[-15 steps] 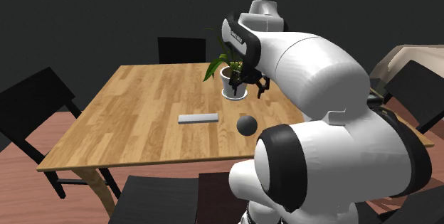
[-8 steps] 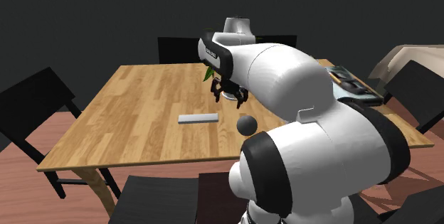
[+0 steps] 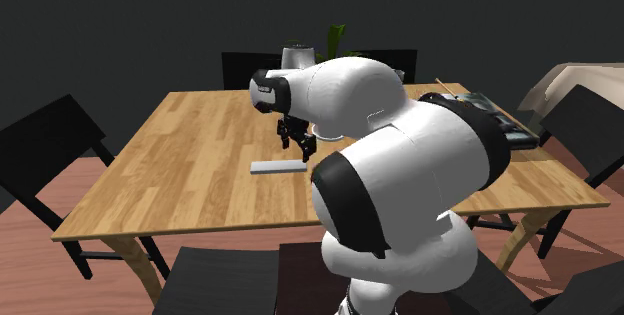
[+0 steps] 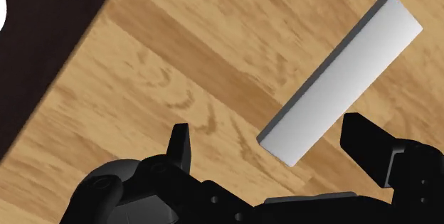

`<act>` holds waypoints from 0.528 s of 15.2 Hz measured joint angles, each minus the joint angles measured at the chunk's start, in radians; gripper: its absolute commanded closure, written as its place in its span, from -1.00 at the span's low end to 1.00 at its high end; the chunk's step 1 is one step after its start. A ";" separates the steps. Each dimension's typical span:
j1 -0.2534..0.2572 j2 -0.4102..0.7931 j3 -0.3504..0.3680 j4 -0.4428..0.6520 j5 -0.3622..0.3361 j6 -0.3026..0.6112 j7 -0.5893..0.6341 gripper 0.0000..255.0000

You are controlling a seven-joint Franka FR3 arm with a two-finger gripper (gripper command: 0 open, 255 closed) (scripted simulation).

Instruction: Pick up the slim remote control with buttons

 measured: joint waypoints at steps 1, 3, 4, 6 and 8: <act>-0.012 0.031 0.035 0.006 0.002 0.031 0.062 -1.00; -0.042 0.094 0.100 0.025 -0.005 0.086 0.188 -1.00; -0.062 0.131 0.128 0.038 -0.017 0.113 0.248 -1.00; -0.109 0.229 0.196 0.086 -0.061 0.167 0.386 -1.00; -0.150 0.323 0.257 0.127 -0.121 0.214 0.533 -1.00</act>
